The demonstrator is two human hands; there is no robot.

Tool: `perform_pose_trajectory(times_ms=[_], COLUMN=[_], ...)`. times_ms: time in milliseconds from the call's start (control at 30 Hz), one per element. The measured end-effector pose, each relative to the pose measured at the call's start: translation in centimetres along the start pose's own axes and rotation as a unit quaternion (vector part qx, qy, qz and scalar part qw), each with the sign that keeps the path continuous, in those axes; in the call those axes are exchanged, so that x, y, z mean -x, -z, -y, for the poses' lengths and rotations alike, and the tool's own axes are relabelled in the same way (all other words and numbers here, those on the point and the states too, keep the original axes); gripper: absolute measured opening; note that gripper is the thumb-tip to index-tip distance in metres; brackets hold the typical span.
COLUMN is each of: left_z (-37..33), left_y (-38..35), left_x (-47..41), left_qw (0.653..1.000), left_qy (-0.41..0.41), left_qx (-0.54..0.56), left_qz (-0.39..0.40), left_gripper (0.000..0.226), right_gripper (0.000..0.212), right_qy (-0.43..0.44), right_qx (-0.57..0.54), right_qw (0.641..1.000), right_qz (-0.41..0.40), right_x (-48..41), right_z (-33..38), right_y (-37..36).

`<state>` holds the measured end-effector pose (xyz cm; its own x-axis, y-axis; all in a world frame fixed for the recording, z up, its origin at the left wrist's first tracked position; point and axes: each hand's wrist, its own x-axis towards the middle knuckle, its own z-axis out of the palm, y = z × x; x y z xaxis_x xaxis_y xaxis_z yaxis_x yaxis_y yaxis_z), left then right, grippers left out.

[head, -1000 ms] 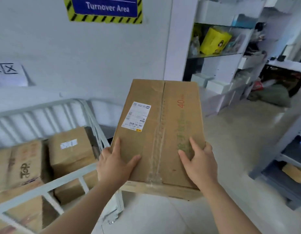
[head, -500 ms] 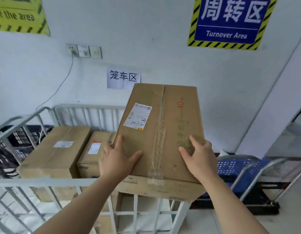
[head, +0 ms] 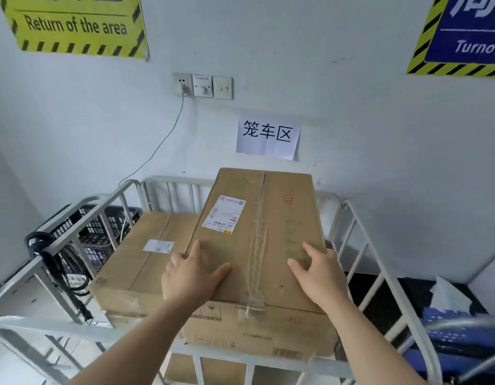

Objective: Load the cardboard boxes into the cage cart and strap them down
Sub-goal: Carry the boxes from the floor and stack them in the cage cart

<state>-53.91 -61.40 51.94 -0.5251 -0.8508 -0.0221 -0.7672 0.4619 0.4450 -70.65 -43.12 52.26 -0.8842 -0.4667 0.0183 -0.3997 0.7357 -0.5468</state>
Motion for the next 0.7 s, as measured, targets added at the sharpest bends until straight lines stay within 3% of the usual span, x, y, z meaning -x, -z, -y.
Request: perform_pose_trajectory(times_ms=[700], left_z=[2.1], left_y=[-10.9], left_x=[-24.2], left_qw=[0.99], left_qy=[0.111], left_qx=[-0.042], left_qz=[0.072], left_gripper=[0.089], right_gripper=[0.062], right_qy=[-0.006], right_qx=[0.025], right_qw=[0.993], right_qz=[0.119], right_x=[-24.4], right_z=[2.3], right_y=[-16.2])
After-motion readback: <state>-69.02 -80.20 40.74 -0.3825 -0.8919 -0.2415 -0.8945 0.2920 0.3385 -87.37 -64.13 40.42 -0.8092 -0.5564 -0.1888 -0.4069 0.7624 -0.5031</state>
